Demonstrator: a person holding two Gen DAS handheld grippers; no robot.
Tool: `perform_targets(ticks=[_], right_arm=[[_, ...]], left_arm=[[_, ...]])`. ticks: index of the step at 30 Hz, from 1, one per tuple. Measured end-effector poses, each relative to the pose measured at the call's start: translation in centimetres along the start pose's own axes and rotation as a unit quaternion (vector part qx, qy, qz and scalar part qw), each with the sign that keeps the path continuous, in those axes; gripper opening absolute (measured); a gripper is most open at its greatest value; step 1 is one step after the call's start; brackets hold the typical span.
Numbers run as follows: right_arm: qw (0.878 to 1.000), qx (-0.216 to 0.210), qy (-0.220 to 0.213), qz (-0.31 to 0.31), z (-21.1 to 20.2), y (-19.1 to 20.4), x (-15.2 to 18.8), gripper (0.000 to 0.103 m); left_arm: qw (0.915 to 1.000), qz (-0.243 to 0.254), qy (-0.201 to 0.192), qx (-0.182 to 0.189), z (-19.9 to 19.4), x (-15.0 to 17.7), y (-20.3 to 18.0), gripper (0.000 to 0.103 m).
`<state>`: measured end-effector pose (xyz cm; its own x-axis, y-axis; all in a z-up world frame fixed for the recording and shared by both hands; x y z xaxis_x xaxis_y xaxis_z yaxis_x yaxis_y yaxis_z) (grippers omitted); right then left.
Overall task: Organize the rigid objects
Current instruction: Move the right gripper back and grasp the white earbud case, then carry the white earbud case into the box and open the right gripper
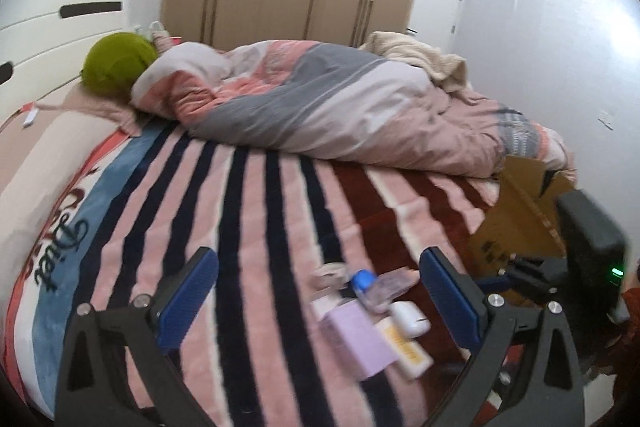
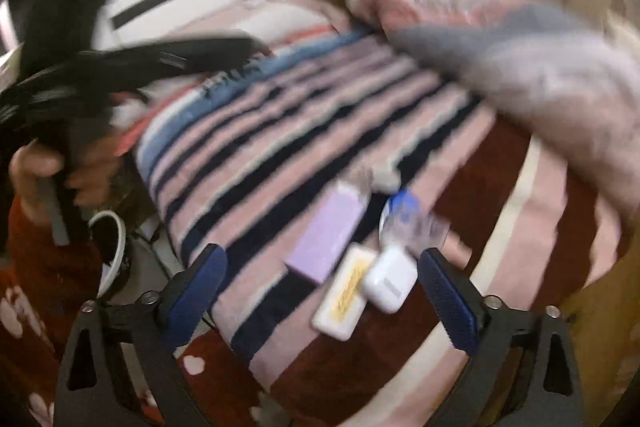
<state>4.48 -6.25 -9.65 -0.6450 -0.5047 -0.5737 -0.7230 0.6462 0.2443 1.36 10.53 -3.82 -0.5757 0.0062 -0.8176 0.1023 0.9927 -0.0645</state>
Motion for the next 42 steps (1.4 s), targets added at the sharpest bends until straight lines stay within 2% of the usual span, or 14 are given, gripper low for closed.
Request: perform_targets(ticks=[4,8,9,11,12,17,23,26,28,30,33,35,39,42], right_arm=[[0.995,0.004,0.040,0.094,3.5,-3.6,1.0,0.074],[0.989,0.023,0.050,0.138,5.1,-5.8,1.1,0.073],[0.988,0.025,0.053,0.146,5.5,-6.1,1.0,0.068],[0.985,0.027,0.061,0.159,6.1,-6.6,1.0,0.048],[0.984,0.032,0.066,0.160,6.4,-6.7,0.9,0.043],[0.991,0.053,0.035,0.120,5.2,-5.5,0.9,0.040],[0.998,0.038,-0.008,0.042,1.6,-1.5,0.0,0.039],[0.999,0.042,-0.009,0.021,0.7,-0.6,-0.3,0.039],[0.998,0.068,0.003,0.015,1.4,-0.8,0.0,0.039],[0.996,0.086,0.023,0.025,2.6,-2.3,1.1,0.040],[0.994,0.090,0.042,0.038,3.8,-4.5,3.1,0.040],[0.994,0.094,0.039,0.044,4.0,-5.2,3.7,0.040],[0.990,0.134,0.044,0.005,4.2,-5.1,4.3,0.042],[0.989,0.137,0.052,-0.006,4.4,-4.9,4.8,0.042]], left_arm=[[0.9999,-0.012,0.011,0.002,1.3,1.7,1.3,0.100],[0.9995,-0.019,0.024,-0.004,2.5,2.4,1.9,0.100],[0.9994,-0.020,0.027,-0.004,2.7,2.5,1.9,0.100],[0.9993,-0.022,0.031,-0.001,3.0,2.6,2.0,0.100],[0.9993,-0.022,0.031,0.003,3.0,2.6,2.0,0.100],[0.9991,-0.018,0.031,0.024,2.7,2.5,1.5,0.100],[0.9950,-0.011,0.032,0.094,2.2,1.3,-1.0,0.100],[0.9953,-0.001,0.031,0.091,2.1,0.7,-2.3,0.100],[0.9958,0.001,0.033,0.085,2.1,0.6,-2.9,0.100],[0.9959,0.004,0.038,0.081,2.1,0.7,-3.3,0.100],[0.9960,0.012,0.048,0.074,2.4,0.9,-3.9,0.100],[0.9959,0.016,0.053,0.071,2.7,0.9,-4.1,0.100],[0.9956,0.020,0.058,0.072,3.2,0.7,-4.5,0.100],[0.9952,0.019,0.059,0.076,3.6,0.7,-4.7,0.100]])
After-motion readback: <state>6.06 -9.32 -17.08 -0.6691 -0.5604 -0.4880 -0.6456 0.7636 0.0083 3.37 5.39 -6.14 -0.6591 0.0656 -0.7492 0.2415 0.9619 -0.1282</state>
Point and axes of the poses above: each gripper's, at about its wrist camera, not at the fingertips, and z roughly the way its jaws point, y to its left, x to its underside, the point moved 1 cm from there along z, roughly the way its jaws point, and after that the axes turned 7 degrees about z, right-handed, at the moved point
